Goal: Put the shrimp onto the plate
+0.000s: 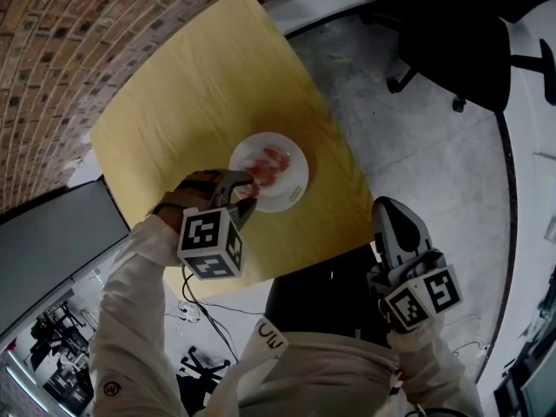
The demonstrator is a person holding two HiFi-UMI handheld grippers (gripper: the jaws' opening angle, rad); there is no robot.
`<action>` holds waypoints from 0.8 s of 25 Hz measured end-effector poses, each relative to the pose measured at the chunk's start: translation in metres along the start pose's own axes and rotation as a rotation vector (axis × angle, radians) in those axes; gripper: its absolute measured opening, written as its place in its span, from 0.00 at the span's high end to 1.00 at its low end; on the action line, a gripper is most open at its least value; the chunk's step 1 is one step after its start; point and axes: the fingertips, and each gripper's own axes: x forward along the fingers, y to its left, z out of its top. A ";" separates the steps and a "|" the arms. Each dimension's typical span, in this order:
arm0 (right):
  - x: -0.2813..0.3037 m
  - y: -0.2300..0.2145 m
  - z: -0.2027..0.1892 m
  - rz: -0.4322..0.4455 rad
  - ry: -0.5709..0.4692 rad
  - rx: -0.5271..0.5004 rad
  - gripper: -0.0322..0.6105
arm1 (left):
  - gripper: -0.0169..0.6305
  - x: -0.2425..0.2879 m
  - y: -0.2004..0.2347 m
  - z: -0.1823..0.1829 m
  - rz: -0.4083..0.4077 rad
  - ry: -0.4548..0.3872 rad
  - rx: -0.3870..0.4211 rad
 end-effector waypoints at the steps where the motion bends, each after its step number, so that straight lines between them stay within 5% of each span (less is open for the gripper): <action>1: 0.001 0.000 0.000 0.002 0.001 0.001 0.91 | 0.73 0.001 0.000 0.000 -0.003 -0.003 -0.007; 20: 0.000 0.007 -0.005 0.012 0.008 0.001 0.91 | 0.73 0.001 0.000 -0.002 0.032 -0.024 -0.051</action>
